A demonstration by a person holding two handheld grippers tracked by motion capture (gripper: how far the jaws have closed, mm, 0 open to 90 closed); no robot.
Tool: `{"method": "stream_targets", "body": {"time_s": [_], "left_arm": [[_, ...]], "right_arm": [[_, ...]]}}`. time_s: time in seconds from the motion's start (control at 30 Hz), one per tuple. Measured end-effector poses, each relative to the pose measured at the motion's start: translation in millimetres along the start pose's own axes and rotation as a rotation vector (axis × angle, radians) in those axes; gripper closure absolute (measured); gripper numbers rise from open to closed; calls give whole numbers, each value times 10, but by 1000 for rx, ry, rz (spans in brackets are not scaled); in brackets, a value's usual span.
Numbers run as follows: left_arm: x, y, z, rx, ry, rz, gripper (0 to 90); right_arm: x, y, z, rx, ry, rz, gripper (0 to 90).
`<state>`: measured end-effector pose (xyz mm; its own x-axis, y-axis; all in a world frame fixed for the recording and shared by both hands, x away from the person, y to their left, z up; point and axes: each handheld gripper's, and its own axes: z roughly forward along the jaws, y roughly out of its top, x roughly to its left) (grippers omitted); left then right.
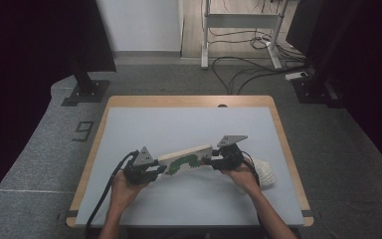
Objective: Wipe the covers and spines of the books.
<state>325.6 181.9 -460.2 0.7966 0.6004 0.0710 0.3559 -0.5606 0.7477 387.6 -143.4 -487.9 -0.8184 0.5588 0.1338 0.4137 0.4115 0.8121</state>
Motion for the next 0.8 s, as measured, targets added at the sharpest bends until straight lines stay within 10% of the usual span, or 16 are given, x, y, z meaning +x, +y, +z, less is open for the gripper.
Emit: {"method": "stream_targets", "body": {"time_s": [0.8], "left_arm": [[32,-48,17,-14,-24,20,684]], "right_arm": [[0,-11,-322,28,-90,-50,288]]}}
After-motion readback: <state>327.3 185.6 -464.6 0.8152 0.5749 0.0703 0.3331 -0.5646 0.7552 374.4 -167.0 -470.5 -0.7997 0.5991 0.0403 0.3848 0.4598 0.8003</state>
